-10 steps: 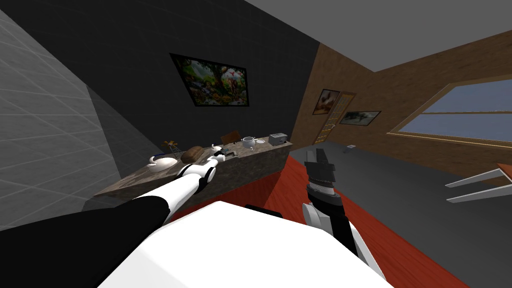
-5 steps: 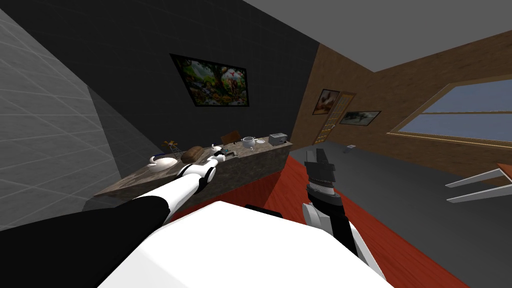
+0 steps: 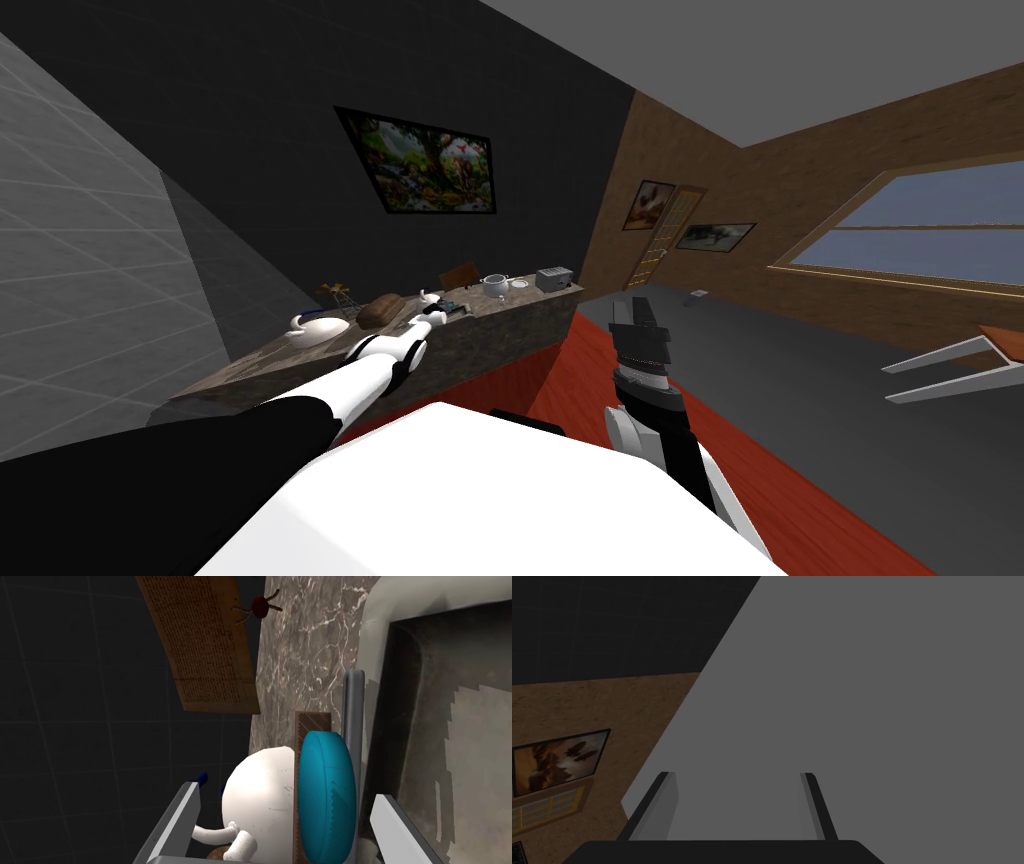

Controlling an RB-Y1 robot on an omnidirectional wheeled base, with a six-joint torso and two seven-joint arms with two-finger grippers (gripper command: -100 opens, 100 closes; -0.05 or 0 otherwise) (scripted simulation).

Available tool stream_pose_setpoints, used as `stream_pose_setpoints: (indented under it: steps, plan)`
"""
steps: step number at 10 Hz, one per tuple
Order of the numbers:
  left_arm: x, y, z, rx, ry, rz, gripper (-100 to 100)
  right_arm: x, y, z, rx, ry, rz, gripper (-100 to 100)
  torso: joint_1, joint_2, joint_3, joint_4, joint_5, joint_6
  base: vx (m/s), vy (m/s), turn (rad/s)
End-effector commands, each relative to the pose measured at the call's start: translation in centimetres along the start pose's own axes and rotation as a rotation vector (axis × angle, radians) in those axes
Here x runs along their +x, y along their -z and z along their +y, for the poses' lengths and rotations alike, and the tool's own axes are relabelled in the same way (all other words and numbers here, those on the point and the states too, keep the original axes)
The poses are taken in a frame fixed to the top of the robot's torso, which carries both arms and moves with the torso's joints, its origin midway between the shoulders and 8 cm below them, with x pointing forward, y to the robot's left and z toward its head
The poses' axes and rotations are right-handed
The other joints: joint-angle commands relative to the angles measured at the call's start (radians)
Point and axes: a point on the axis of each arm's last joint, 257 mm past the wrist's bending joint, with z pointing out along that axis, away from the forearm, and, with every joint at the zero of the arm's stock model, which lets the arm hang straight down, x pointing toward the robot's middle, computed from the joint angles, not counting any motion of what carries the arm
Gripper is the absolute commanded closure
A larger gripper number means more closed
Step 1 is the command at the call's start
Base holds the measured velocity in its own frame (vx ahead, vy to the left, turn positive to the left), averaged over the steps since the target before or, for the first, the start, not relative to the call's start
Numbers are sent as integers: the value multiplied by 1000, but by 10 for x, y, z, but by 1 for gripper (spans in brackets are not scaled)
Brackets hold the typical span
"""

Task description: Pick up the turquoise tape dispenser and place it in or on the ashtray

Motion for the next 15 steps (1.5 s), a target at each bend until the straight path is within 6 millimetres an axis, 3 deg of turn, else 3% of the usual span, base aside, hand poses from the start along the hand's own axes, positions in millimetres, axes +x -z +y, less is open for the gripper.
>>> stream_pose_setpoints:
  steps: [1, 2, 3, 4, 6, 8, 10, 11, 13, 14, 15]
  plan:
    - [-12, 4, 13, -24, 3, -14, -100, 0, 0, 0, 0, 0, 0, 0, 0, 0, 0, 0, 0, 0, 51, -13, -14]
    - [-9, 4, 16, -30, -14, -9, -100, 0, 0, 0, 0, 0, 0, 0, 0, 0, 0, 0, 0, 0, 25, -10, 9]
    - [-6, 3, 4, -6, 0, -1, -100, 0, 0, 0, 0, 0, 0, 0, 0, 1, 0, 0, 0, 0, 0, 0, 0]
    - [-27, 9, 15, -30, 14, -22, -100, 0, 0, 0, 0, 0, 0, 0, 0, 2, 1, 0, 0, 0, 35, -12, -41]
    - [-31, 9, 23, -45, 15, -31, -100, 0, 0, 0, 0, 0, 0, 0, 0, 1, 0, 0, 0, 0, 31, -15, -4]
    - [-16, 8, -2, 3, 13, -1, -100, 0, 0, 0, 0, 0, 0, 0, 0, 2, 1, 1, 0, 0, 0, 0, 0]
    - [-16, 8, -2, 3, 13, -1, -100, 0, 0, 0, 0, 0, 0, 0, 1, 3, 2, 1, 0, 0, 0, 0, 0]
    - [-36, 14, 9, -22, 24, -21, -100, 0, 0, 0, 0, 0, 0, 0, 1, 3, 2, 1, 0, 0, 38, -15, -37]
    - [-30, 14, -2, 0, 20, -7, -100, 0, 0, 0, 0, 0, 0, 0, 0, 0, 0, 0, 0, 0, 37, -14, -4]
    - [-51, 20, 10, -33, 34, -31, -100, 0, 0, 0, 0, 0, 0, 0, 0, 1, 1, 1, -1, 0, 49, -19, -36]
    - [-53, 22, 11, -30, 28, -30, -100, 0, 0, 0, 0, 0, 0, 0, -1, 0, 1, 1, -1, 0, 41, -21, -16]
